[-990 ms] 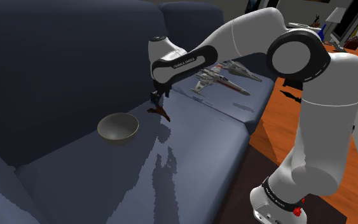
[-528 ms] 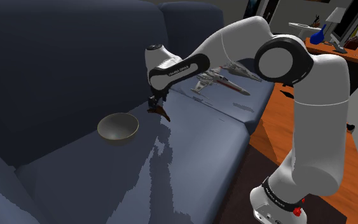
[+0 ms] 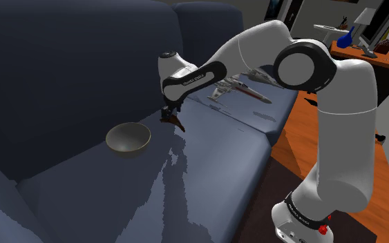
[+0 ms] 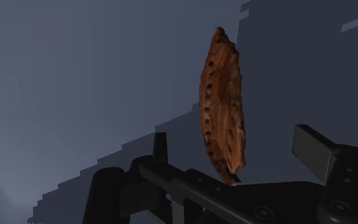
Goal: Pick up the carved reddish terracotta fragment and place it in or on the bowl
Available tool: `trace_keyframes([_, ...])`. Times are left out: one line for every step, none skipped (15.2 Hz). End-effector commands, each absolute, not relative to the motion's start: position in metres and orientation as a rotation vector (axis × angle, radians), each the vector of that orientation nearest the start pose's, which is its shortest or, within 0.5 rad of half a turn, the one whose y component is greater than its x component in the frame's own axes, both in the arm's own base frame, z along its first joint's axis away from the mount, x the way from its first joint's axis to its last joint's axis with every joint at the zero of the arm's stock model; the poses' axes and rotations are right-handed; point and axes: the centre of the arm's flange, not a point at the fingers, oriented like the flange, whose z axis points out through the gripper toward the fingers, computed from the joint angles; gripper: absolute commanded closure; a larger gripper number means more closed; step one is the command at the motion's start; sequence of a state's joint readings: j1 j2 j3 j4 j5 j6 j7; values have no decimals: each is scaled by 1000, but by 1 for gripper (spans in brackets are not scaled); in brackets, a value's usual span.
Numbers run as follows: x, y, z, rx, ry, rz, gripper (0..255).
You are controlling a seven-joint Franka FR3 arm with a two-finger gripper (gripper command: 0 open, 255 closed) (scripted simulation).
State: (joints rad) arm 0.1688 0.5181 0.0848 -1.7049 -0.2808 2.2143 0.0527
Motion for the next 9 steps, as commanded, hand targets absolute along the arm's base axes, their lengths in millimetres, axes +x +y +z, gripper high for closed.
trace_keyframes([653,154,293,-3268,-594,-39,0])
trace_keyframes([653,154,293,-3268,-594,-39,255])
trace_keyframes([653,154,293,-3268,-594,-39,255])
trace_keyframes([653,154,293,-3268,-594,-39,255])
trace_keyframes([653,154,293,-3268,-594,-39,255])
trace_keyframes([653,154,293,-3268,-594,-39,255])
trace_keyframes([653,154,293,-3268,-594,-39,255])
trace_keyframes([654,154,293,-3268,-594,-39,255])
trace_keyframes([653,154,293,-3268,-594,-39,255])
